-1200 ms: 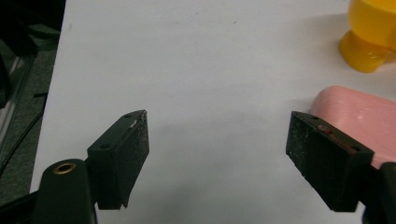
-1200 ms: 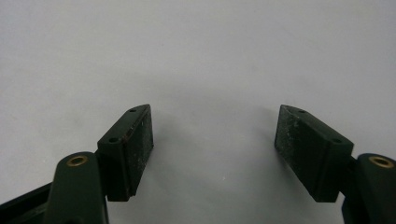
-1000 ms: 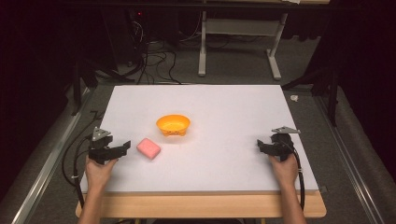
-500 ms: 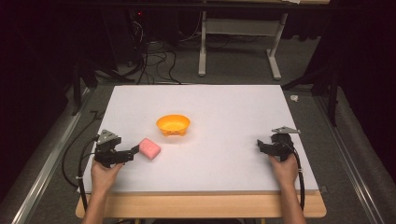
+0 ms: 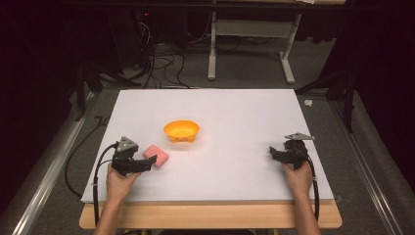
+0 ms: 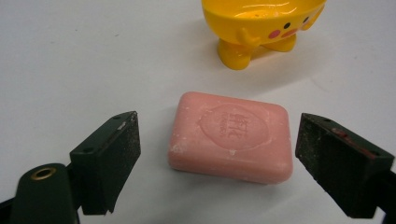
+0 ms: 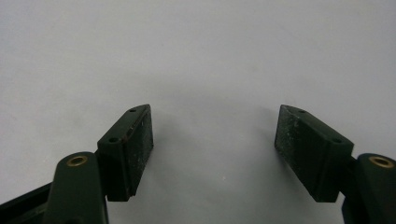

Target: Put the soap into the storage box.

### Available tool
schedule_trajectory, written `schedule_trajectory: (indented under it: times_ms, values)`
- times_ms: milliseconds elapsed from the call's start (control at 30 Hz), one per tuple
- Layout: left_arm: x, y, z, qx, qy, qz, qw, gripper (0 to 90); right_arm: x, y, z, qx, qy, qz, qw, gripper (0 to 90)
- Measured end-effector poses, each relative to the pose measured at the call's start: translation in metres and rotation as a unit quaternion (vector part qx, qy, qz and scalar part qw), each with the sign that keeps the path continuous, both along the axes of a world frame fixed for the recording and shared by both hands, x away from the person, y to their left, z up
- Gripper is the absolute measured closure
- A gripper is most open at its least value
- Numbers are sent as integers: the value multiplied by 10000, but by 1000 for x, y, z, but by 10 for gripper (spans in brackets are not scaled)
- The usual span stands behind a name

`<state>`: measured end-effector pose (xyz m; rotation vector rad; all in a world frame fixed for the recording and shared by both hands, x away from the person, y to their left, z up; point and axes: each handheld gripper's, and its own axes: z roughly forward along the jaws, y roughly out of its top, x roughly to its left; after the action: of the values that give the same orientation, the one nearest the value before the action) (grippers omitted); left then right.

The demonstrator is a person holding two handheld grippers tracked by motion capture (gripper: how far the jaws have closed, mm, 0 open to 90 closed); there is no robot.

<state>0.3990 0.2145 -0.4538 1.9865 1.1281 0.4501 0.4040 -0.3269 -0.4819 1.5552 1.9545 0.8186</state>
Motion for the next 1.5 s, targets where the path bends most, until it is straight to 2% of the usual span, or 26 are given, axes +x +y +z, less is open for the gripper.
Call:
schedule_trajectory:
  times_ms: [300, 467, 600, 900, 1233, 1500]
  values:
    - [5, -15, -8, 170, 74, -145, 9997, 135, 0, 0, 0, 3, 8, 3, 10000, 286]
    - [8, -22, -13, 324, 77, -122, 9994, 119, 0, 0, 0, 1, 7, 3, 10000, 285]
    - [11, -23, -18, 436, 196, -135, 9988, 120, 0, 0, 0, 3, 9, 2, 10000, 285]
    - [15, -30, -25, 670, 278, -107, 9973, 118, 0, 0, 0, -5, -3, 3, 10000, 285]
    - [15, -36, -26, 885, 326, 15, 9955, 133, 0, 0, 0, -3, -5, -1, 10000, 285]
    - [15, -39, -24, 942, 431, 162, 9945, 134, 0, 0, 0, -2, -3, -3, 10000, 283]
